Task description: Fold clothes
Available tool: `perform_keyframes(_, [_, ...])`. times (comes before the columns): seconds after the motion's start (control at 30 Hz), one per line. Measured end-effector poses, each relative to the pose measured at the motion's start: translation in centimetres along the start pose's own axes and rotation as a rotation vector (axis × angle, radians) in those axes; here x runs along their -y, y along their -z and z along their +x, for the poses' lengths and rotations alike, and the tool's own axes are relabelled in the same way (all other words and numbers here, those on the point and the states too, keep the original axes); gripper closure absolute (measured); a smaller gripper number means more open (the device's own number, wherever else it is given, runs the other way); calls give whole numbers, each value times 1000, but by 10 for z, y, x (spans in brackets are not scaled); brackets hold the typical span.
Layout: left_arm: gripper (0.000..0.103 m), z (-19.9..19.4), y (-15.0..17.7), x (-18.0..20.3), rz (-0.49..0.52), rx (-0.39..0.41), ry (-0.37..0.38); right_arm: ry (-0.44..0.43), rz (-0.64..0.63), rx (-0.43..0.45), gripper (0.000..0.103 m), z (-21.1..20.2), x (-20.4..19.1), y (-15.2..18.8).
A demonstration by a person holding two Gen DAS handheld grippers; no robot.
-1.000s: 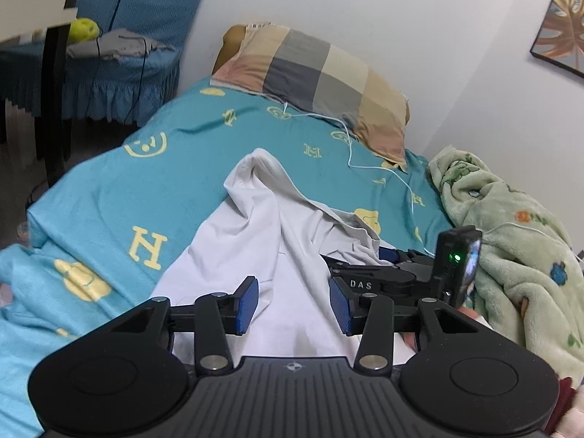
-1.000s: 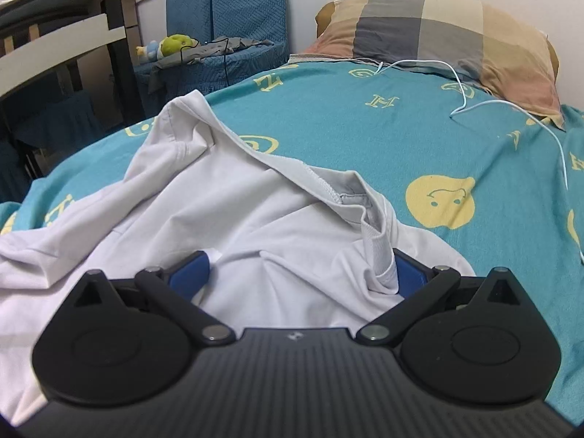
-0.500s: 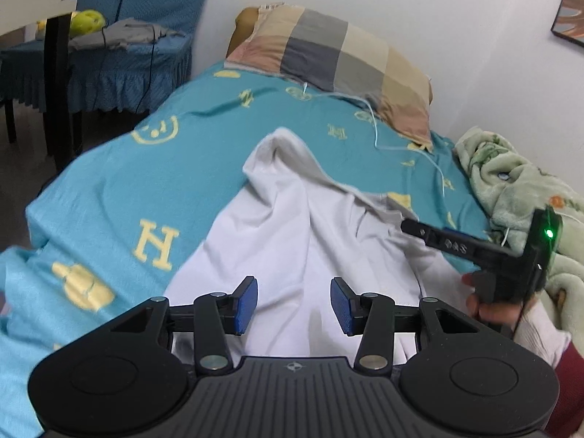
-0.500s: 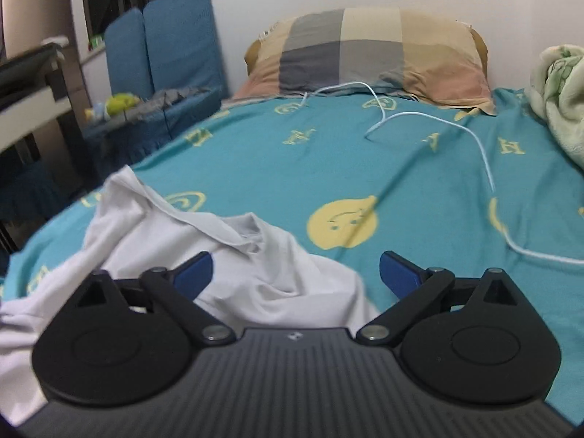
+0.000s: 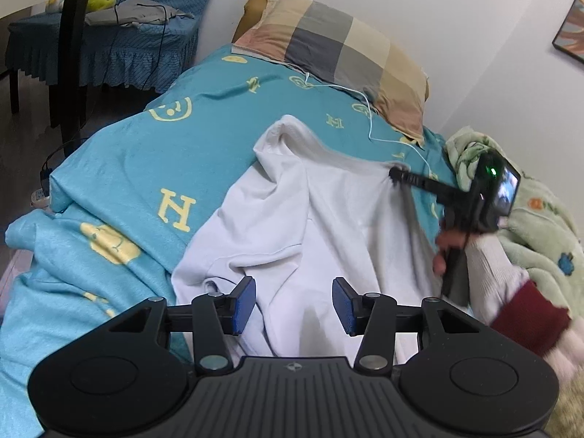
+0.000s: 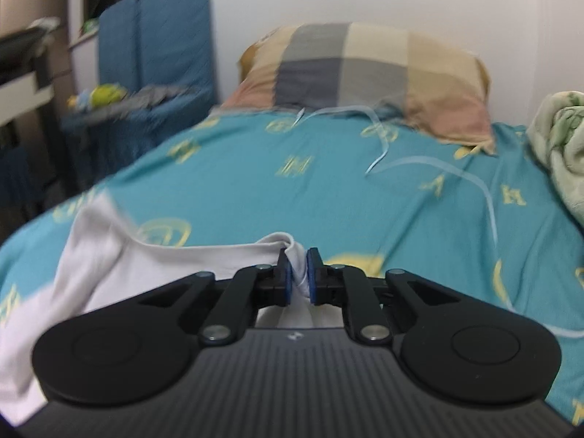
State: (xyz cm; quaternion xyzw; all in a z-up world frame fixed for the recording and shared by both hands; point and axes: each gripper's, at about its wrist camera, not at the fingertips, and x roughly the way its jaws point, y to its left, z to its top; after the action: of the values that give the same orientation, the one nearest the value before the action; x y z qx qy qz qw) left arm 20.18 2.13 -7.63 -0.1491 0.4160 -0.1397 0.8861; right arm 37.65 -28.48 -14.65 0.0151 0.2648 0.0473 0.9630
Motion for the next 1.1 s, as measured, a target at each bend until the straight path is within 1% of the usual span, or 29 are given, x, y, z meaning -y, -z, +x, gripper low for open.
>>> perform_keyframes(0.1, [53, -3, -2, -7, -27, -16, 18, 64, 21, -13, 91, 27, 9, -9])
perform_keyframes(0.2, [53, 2, -2, -13, -37, -43, 7, 106, 10, -65, 91, 57, 14, 1])
perform_keyframes(0.27, [53, 9, -2, -18, -49, -65, 3, 102, 33, -52, 90, 62, 14, 9])
perform_keyframes(0.33, [53, 16, -1, -20, -56, -84, 6, 90, 84, -12, 89, 50, 16, 8])
perform_keyframes(0.47, [53, 20, 0, -18, -53, -103, 28, 39, 164, 68, 87, -9, 14, -5])
perform_keyframes(0.53, [53, 15, 1, -15, -37, -94, 37, 23, 157, 118, 87, -55, 7, -9])
perform_keyframes(0.57, [53, 12, 2, -12, -27, -88, 40, 25, 144, 141, 84, -80, 2, -9])
perform_keyframes(0.6, [53, 9, 3, -10, -16, -83, 43, 27, 131, 163, 74, -105, -3, -9])
perform_keyframes(0.63, [53, 7, 4, -7, 4, -83, 52, 31, 124, 186, 69, -132, -9, -8])
perform_keyframes(0.7, [53, 0, 8, 2, 56, -71, 71, 40, 101, 234, 55, -184, -23, -1])
perform_keyframes(0.73, [53, -4, 11, 7, 86, -62, 78, 47, 96, 240, 52, -206, -31, 4])
perform_keyframes(0.77, [53, -7, 14, 14, 123, -54, 86, 53, 91, 247, 45, -229, -39, 10])
perform_keyframes(0.8, [53, -10, 17, 21, 161, -44, 97, 60, 86, 253, 42, -251, -47, 15])
perform_keyframes(0.87, [51, -17, 26, 37, 255, -20, 128, 60, 112, 238, 42, -285, -60, 28])
perform_keyframes(0.9, [46, -18, 32, 44, 302, -12, 139, 65, 128, 233, 42, -300, -66, 35])
perform_keyframes(0.93, [44, -18, 37, 52, 345, -8, 140, 65, 141, 224, 42, -311, -70, 43])
perform_keyframes(0.97, [40, -18, 43, 59, 389, -4, 140, 64, 153, 215, 34, -322, -74, 51])
perform_keyframes(1.0, [38, -16, 50, 65, 429, -4, 136, 62, 174, 203, 21, -329, -76, 59])
perform_keyframes(1.03, [38, -12, 55, 72, 468, -6, 126, 57, 204, 193, 16, -334, -75, 67])
perform_keyframes(1.1, [38, -4, 65, 80, 526, -15, 101, 39, 252, 166, 17, -340, -73, 80])
